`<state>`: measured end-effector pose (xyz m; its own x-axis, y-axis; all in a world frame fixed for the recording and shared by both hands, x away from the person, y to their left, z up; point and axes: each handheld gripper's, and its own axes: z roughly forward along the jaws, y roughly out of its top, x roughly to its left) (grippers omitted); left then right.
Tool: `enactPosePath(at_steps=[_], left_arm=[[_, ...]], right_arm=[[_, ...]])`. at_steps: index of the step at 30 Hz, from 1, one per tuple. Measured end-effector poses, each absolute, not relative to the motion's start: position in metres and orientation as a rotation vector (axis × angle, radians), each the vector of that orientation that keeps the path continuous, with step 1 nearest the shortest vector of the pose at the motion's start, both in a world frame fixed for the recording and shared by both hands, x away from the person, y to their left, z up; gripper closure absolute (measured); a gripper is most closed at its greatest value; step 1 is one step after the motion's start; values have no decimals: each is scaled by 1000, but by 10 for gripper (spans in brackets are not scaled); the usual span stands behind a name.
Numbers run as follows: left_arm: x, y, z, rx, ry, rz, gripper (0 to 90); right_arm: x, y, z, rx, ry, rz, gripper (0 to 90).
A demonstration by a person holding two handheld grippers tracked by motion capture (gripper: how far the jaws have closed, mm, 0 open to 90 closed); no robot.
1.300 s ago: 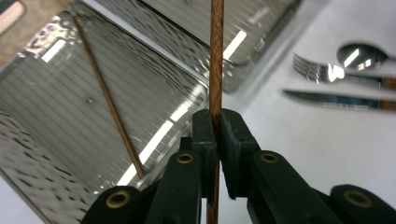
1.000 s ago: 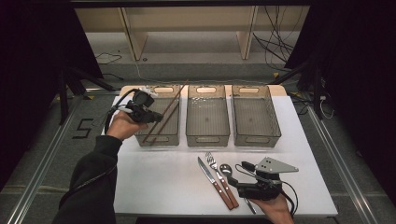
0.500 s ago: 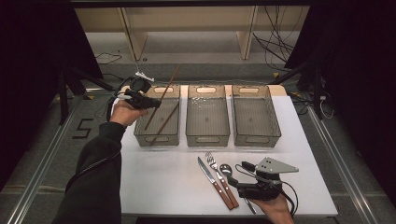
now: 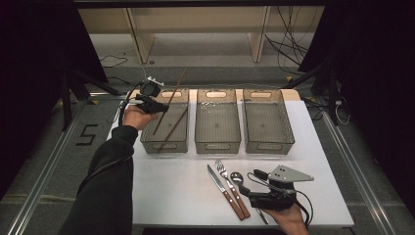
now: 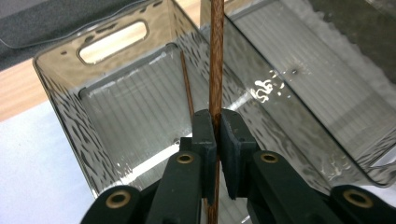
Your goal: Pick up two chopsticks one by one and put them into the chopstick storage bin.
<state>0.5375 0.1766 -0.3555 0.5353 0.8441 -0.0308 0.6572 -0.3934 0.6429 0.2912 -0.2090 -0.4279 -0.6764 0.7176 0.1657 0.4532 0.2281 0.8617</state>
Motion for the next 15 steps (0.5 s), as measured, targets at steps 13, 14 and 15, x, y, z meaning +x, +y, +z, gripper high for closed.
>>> enactPosePath(at_steps=[13,14,15], left_arm=[[538,187,-375,2176,1279,399,844],[538,188,-376,2176,1287,398,844],[538,189,-380,2178,1299,390,844]], right_arm=[[291,-208,-428,1097,2241,1425,247],[291,-208,-428,1098,2243,1424,247],[291,-208,-428,1097,2245,1423,247]])
